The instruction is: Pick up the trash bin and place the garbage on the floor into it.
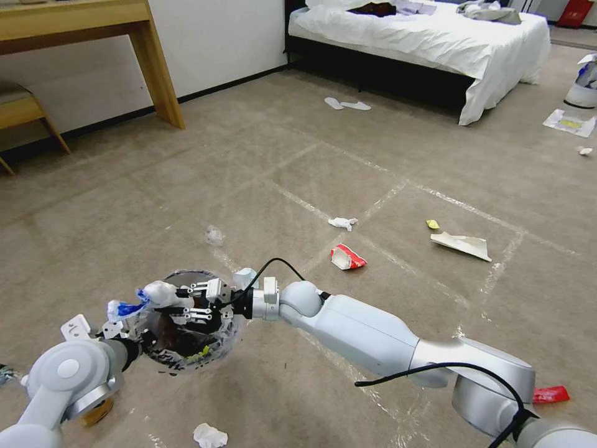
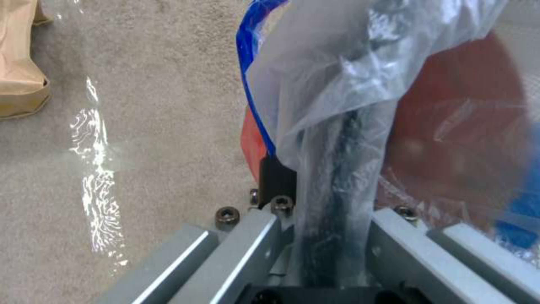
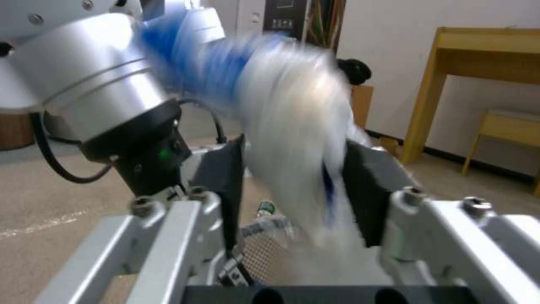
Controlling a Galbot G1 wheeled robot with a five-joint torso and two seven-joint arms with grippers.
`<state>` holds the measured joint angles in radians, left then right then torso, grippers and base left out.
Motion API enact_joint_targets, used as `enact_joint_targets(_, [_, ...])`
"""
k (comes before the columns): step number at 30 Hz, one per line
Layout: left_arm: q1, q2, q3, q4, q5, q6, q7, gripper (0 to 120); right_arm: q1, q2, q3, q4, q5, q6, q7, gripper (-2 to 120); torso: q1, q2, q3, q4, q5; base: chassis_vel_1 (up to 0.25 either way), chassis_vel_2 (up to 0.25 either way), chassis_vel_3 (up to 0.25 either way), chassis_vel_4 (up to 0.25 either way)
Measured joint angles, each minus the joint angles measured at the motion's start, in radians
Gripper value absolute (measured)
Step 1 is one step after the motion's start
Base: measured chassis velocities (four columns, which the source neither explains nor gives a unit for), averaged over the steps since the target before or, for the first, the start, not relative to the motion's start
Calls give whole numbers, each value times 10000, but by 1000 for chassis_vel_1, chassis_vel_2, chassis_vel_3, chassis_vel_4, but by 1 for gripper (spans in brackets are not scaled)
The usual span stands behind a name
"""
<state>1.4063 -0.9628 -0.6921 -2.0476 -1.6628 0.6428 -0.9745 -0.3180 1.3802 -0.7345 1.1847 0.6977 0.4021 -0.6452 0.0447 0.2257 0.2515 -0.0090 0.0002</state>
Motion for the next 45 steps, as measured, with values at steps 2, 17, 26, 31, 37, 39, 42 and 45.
enact_joint_targets(2, [17, 0, -6, -17, 0, 0, 0, 0, 4, 17, -12, -36, 0, -4, 2, 55, 0, 0, 0, 0, 0, 0, 0, 0, 0])
enact_joint_targets(17, [53, 25, -42, -42, 3, 6, 3, 0, 115, 108, -74, -12, -1, -62, 4, 99, 0, 0, 0, 1, 0, 0, 0, 0, 0])
enact_joint_targets(26, [9, 83, -45, 28, -9, 7, 3, 0, 118, -92, -101, 274, 109, -60, 53, 100, 0, 0, 0, 0, 0, 0, 0, 0, 0])
enact_joint_targets(31, [-48, 100, -57, 48, -46, -4, -2, 0, 190, -168, -24, 430, 181, -20, 181, 100, 0, 0, 0, 0, 0, 0, 0, 0, 0])
enact_joint_targets(37, [-33, 126, -92, 68, -51, -9, -8, 0, 355, -355, 1210, 1321, 407, -76, 902, 100, 0, 0, 0, 3, 0, 0, 0, 0, 0])
enact_joint_targets(39, [-33, 134, -106, 71, -53, -8, -9, 0, 384, -418, 1576, 1454, 384, -81, 1196, 100, 0, 0, 0, 3, 0, 0, 0, 0, 0])
enact_joint_targets(42, [-53, 170, -139, 103, -100, -10, -32, 0, 315, -624, 2657, 1800, 260, -81, 2301, 100, 0, 1, 0, 1, 1, 0, 0, 0, 0])
enact_joint_targets(45, [-53, 197, -150, 139, -107, -9, -34, 0, -55, -924, 3721, 2151, 64, -81, 3454, 100, 1, -1, 0, -1, 1, 0, 0, 0, 0])
